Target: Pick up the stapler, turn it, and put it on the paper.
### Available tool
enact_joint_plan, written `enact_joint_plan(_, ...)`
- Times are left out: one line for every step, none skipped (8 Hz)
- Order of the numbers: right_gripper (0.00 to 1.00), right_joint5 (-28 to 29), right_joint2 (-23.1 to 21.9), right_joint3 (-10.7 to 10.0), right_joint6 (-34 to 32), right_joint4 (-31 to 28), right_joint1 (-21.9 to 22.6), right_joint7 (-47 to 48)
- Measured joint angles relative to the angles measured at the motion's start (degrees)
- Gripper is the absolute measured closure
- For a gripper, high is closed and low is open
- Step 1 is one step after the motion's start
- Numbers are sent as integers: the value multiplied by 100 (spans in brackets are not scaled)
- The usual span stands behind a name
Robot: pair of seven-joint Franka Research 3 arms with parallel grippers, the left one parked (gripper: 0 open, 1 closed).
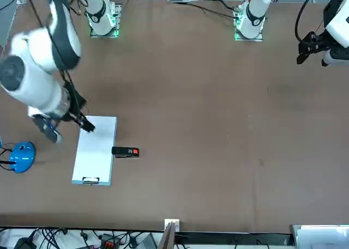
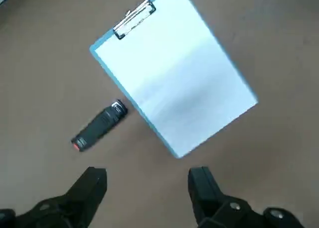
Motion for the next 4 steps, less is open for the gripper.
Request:
enact_joint_plan(0,-5,228,1,277,6,84,612)
enact_joint_plan(0,-7,413,1,435,16,131,977)
enact_joint_plan(0,-5,545,0,488,21,142,1237)
enact_joint_plan(0,-3,633,-11,529,27,140,1548)
